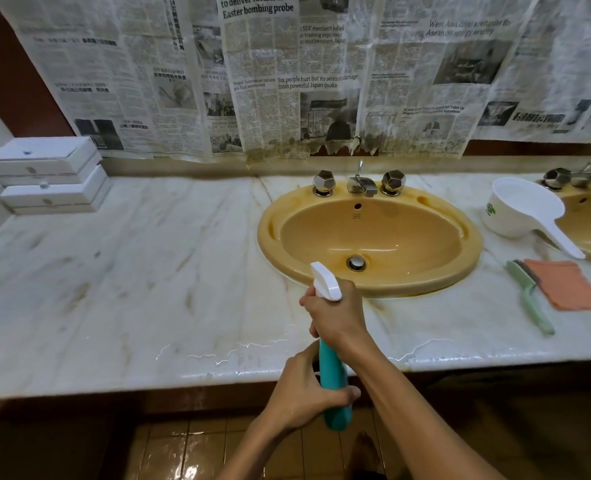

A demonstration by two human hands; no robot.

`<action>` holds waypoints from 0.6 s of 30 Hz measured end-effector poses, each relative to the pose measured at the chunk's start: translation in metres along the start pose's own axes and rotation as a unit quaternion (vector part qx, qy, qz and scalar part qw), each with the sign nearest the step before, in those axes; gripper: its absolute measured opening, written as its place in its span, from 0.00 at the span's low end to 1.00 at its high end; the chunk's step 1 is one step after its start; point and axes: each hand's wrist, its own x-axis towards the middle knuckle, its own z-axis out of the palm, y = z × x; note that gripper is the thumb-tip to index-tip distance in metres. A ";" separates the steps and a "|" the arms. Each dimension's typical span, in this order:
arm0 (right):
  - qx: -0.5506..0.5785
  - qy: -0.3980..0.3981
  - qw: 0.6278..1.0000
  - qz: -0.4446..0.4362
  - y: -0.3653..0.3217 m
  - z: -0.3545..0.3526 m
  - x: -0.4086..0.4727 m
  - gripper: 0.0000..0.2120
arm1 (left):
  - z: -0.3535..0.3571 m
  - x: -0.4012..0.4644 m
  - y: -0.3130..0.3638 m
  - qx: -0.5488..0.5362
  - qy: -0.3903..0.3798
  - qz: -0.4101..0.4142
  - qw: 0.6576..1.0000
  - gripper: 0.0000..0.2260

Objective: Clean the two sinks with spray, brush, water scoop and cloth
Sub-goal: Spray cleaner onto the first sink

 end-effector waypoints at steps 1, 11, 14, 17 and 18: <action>0.004 -0.006 1.000 -0.003 0.001 0.000 -0.002 0.05 | 0.001 -0.002 0.000 0.005 -0.002 0.001 1.000 0.23; 0.025 0.022 0.999 -0.020 0.017 -0.011 -0.018 0.04 | 0.005 -0.006 -0.001 0.027 -0.062 0.012 0.998 0.26; 0.033 0.046 0.998 -0.002 0.023 -0.019 -0.019 0.05 | 0.006 0.001 -0.007 0.038 -0.098 0.010 0.994 0.31; 0.018 0.061 0.998 0.006 0.031 -0.026 -0.021 0.05 | 0.010 0.009 -0.006 0.049 -0.134 0.011 0.990 0.33; 0.012 0.066 0.998 0.003 0.031 -0.027 -0.022 0.05 | 0.011 0.010 -0.004 0.045 -0.142 0.012 0.989 0.31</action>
